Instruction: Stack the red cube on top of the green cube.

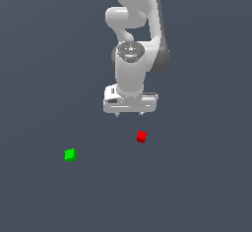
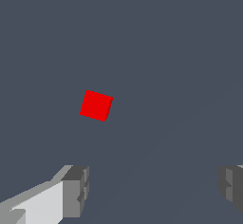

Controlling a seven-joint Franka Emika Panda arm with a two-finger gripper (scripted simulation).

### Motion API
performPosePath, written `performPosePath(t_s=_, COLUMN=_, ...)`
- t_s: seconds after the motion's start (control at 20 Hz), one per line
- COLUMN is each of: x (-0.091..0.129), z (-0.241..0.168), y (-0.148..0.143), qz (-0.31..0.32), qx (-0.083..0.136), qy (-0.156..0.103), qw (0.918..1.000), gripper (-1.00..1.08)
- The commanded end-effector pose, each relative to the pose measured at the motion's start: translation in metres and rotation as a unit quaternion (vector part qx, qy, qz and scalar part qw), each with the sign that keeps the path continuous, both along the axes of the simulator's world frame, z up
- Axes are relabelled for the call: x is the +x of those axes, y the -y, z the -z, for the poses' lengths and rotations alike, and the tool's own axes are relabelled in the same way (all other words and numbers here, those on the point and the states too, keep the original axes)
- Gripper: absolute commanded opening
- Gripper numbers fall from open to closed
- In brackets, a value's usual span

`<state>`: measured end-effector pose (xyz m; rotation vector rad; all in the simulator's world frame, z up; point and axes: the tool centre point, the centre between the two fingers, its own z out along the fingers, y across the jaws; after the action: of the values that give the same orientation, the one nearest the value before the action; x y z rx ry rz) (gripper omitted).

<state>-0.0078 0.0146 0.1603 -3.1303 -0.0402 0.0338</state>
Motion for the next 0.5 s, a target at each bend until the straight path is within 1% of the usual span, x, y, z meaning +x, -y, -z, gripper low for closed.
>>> performPosePath(t_s=0.0, x=0.000, z=0.000, y=0.000, qz=0.000, qx=0.000, qy=0.000, qw=1.0000, gripper=1.00)
performPosePath(t_s=0.45, x=0.003, z=0.013, y=-0.010, qz=0.020, qx=-0.001, qy=0.001, qw=0.9998, gripper=1.00)
